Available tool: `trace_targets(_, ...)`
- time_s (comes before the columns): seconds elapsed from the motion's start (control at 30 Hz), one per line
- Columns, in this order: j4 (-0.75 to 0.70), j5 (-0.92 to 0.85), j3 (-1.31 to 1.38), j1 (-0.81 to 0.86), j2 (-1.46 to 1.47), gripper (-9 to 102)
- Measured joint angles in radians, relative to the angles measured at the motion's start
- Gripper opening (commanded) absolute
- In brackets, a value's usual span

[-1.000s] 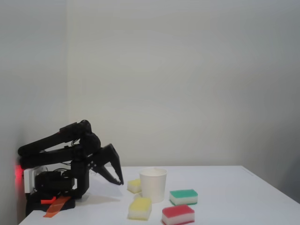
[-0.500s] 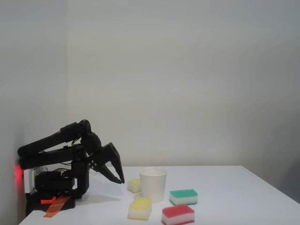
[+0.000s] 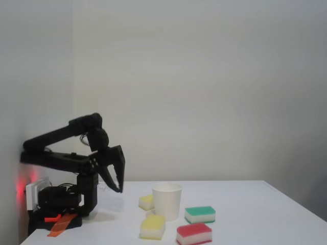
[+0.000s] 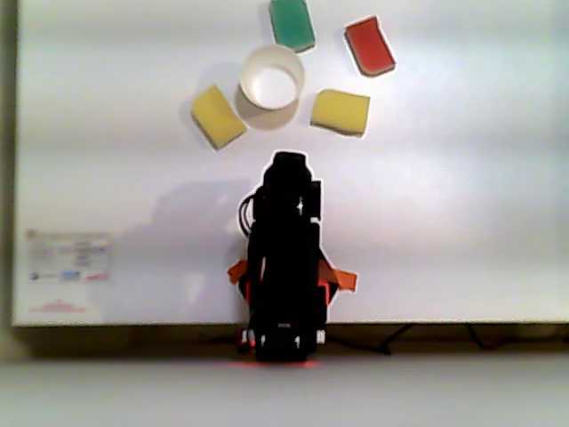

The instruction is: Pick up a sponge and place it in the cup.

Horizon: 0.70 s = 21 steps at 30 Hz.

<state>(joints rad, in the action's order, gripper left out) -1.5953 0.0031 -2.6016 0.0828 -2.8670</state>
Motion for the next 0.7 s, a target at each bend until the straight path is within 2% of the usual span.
trace_targets(0.37,0.038,-0.041,0.270,0.170,0.410,1)
trace_targets(0.43,0.038,-0.074,0.311,0.224,0.465,12)
trace_targets(0.53,0.081,-0.100,0.342,0.287,0.509,15)
trace_targets(0.63,0.124,-0.107,0.368,0.293,0.569,29)
trace_targets(0.7,0.140,-0.120,0.407,0.304,0.620,32)
